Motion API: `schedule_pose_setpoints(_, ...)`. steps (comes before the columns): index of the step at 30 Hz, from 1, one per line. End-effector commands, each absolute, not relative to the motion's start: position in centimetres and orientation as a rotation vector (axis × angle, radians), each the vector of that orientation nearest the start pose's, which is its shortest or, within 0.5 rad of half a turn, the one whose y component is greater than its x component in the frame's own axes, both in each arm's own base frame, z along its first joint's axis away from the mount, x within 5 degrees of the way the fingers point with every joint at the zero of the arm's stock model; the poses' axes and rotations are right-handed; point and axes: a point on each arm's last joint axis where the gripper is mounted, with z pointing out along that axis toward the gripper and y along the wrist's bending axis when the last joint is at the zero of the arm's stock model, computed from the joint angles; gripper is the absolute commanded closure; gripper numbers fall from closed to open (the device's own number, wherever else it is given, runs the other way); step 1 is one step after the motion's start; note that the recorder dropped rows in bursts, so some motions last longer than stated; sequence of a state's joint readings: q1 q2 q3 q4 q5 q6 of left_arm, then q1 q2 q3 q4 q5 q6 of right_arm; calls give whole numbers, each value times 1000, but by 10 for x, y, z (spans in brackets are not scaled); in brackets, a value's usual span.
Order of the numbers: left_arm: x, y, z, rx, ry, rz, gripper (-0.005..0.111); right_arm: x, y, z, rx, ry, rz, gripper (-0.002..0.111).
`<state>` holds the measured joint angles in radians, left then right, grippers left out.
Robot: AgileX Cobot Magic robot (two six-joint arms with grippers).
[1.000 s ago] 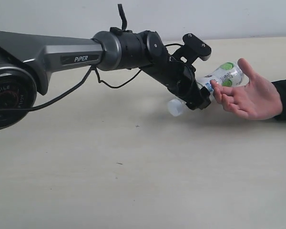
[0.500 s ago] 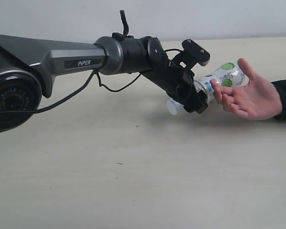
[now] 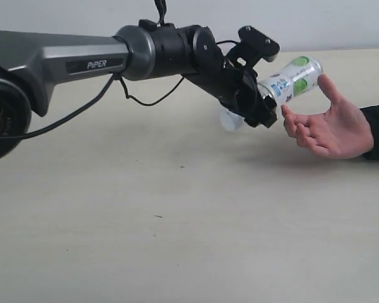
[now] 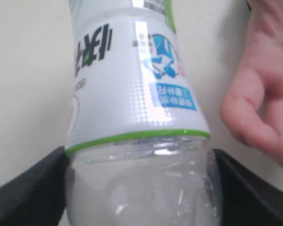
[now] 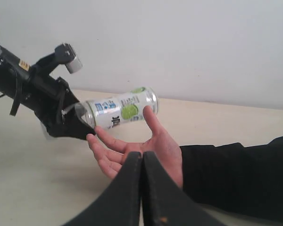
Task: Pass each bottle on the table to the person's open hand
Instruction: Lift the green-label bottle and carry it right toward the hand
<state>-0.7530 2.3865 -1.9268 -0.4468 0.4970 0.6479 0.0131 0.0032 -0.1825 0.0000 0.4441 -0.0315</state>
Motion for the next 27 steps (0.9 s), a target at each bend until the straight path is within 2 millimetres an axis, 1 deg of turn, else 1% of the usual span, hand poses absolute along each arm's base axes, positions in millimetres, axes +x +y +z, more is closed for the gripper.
schedule_pose_setpoints(1, 377, -372, 198, 1137, 2074, -441, 107, 43, 1, 234, -38, 1741, -14, 108)
schedule_pose_setpoints(3, 370, -369, 223, 1021, 2124, -503, 107, 44, 1, 236, -37, 1714, -14, 108)
schedule_pose_setpoints(6, 361, -372, 237, 899, 2186, -544, 107, 44, 1, 236, -37, 1716, -14, 108)
schedule_pose_setpoints(8, 349, -377, 246, 840, 2210, -494, 107, 44, 1, 236, -37, 1716, -14, 108)
schedule_pose_setpoints(9, 340, -383, 248, 832, 2214, -446, 107, 44, 1, 236, -37, 1716, -14, 108)
schedule_pose_setpoints(10, 333, -388, 248, 787, 2230, -420, 107, 44, 1, 236, -37, 1716, -14, 108)
schedule_pose_setpoints(12, 308, -403, 242, 669, 2262, -340, 107, 44, 1, 236, -37, 1716, -14, 108)
schedule_pose_setpoints(13, 298, -409, 239, 628, 2265, -337, 107, 44, 1, 236, -37, 1716, -14, 108)
schedule_pose_setpoints(14, 284, -417, 233, 578, 2264, -332, 107, 44, 1, 236, -37, 1716, -14, 108)
schedule_pose_setpoints(20, 248, -433, 218, 392, 2223, -355, 107, 44, 1, 236, -37, 1716, -14, 108)
schedule_pose_setpoints(21, 241, -436, 215, 367, 2218, -372, 107, 44, 1, 236, -37, 1716, -14, 108)
schedule_pose_setpoints(22, 232, -439, 210, 292, 2221, -411, 107, 44, 1, 236, -37, 1716, -14, 108)
schedule_pose_setpoints(27, 212, -446, 199, 138, 2184, -536, 107, 44, 1, 236, -37, 1716, -14, 108)
